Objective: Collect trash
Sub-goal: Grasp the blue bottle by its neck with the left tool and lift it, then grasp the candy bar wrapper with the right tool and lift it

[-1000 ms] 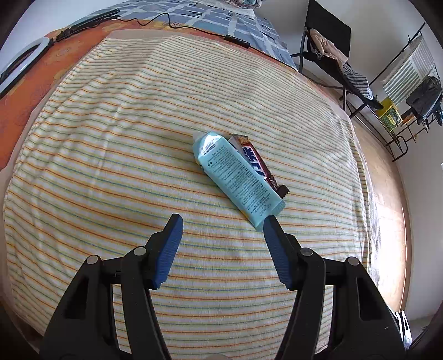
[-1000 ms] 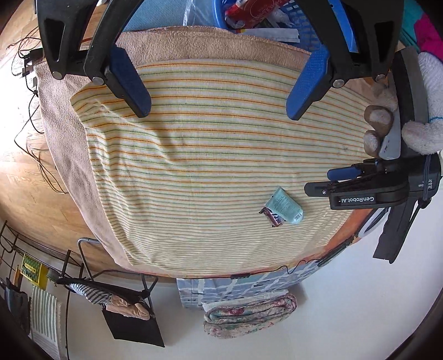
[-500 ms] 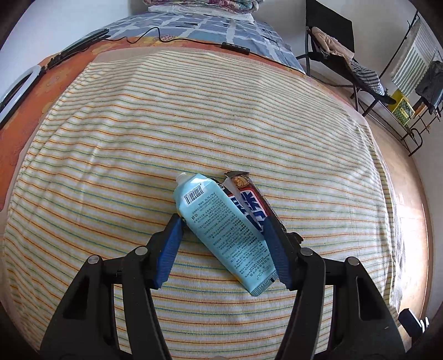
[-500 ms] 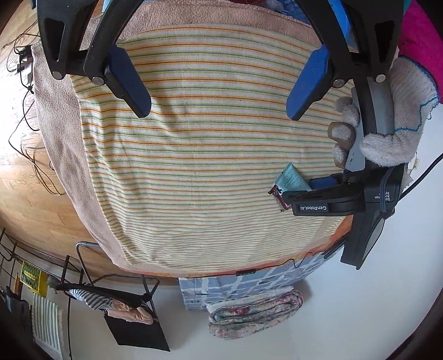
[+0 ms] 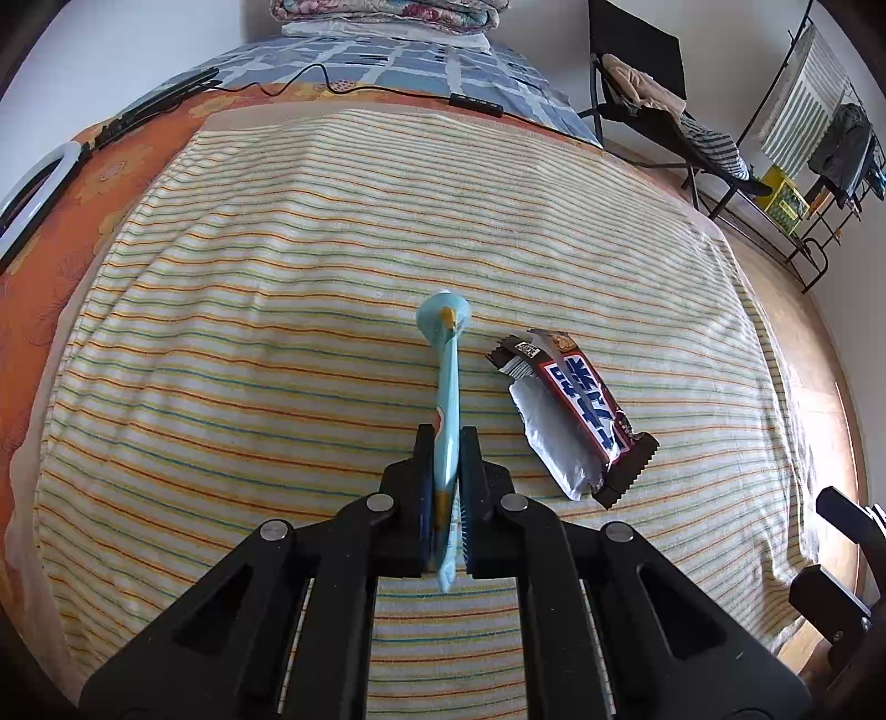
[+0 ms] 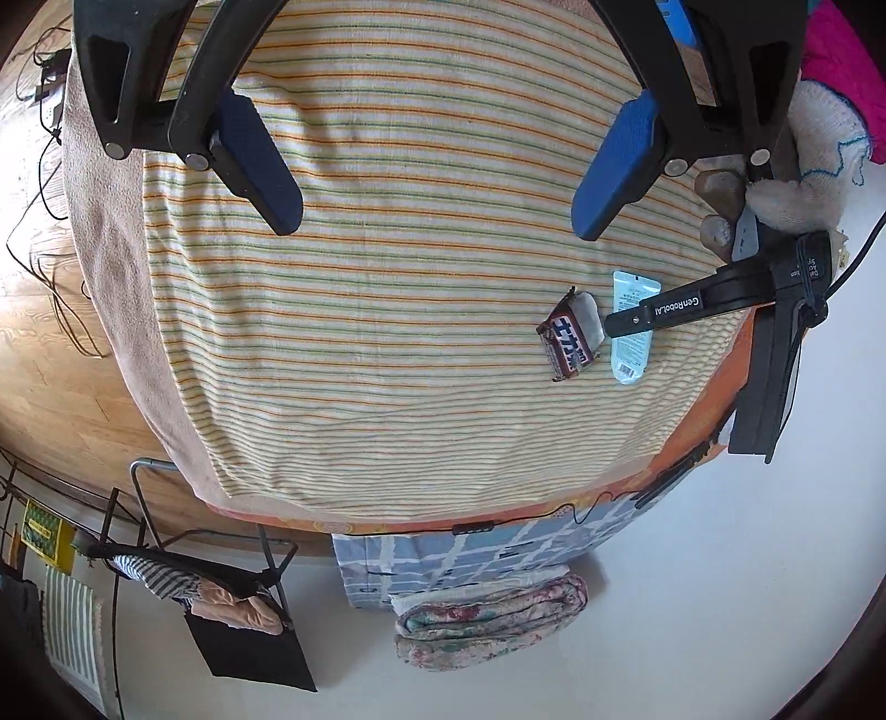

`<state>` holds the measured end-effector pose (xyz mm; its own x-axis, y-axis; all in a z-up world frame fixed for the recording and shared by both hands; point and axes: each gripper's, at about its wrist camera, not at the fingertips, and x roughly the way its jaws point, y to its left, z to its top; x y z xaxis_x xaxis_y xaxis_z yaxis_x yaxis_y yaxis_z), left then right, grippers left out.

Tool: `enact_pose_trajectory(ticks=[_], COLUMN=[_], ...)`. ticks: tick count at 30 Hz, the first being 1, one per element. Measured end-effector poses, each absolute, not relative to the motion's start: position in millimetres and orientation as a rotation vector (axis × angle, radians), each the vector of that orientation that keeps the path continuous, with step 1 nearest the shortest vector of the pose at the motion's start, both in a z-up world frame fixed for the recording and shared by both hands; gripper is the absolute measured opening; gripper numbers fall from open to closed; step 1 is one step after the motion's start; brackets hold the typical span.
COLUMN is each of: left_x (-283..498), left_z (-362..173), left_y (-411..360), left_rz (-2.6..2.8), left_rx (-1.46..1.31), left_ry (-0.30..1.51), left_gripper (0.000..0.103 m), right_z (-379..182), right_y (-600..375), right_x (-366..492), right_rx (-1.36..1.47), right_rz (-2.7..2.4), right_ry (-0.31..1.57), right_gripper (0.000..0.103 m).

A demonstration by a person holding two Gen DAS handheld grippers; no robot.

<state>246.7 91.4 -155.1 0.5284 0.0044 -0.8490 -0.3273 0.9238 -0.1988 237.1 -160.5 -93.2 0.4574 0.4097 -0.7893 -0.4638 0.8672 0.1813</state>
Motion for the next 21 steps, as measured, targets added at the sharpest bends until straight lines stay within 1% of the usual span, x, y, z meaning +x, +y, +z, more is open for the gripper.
enact_pose_trajectory(ticks=[3,6,8,11,16,21], left_x=[239,231,225,219,212,207], left_z=[-155,-154,-153,-152,-153,-153], left_y=[102,113,120,129,137,137], left_rz=[0.209,0.212,0.212,0.212,0.208,0.210], left_rx=[-0.361,-0.378,-0.397,-0.418,-0.444,-0.442], left_ry=[0.998,0.998,0.996,0.993,0.993,0.978], left_gripper=[0.006,0.005,0.005,0.005,0.005,0.005], right_z=[-95,-98,-101,-107,-123,-140], right_y=[-144,-124,-109,-86,-48,-21], right_x=[246,255,262,271,281,288], right_rx=[-0.096,-0.134,-0.144,-0.171,-0.221,-0.275], right_rz=[0.585,0.621,0.649,0.675,0.697,0.678], right_ry=[0.962,0.968,0.976,0.979,0.995,1.017], right_gripper=[0.098,0.096,0.092,0.091,0.086,0.083])
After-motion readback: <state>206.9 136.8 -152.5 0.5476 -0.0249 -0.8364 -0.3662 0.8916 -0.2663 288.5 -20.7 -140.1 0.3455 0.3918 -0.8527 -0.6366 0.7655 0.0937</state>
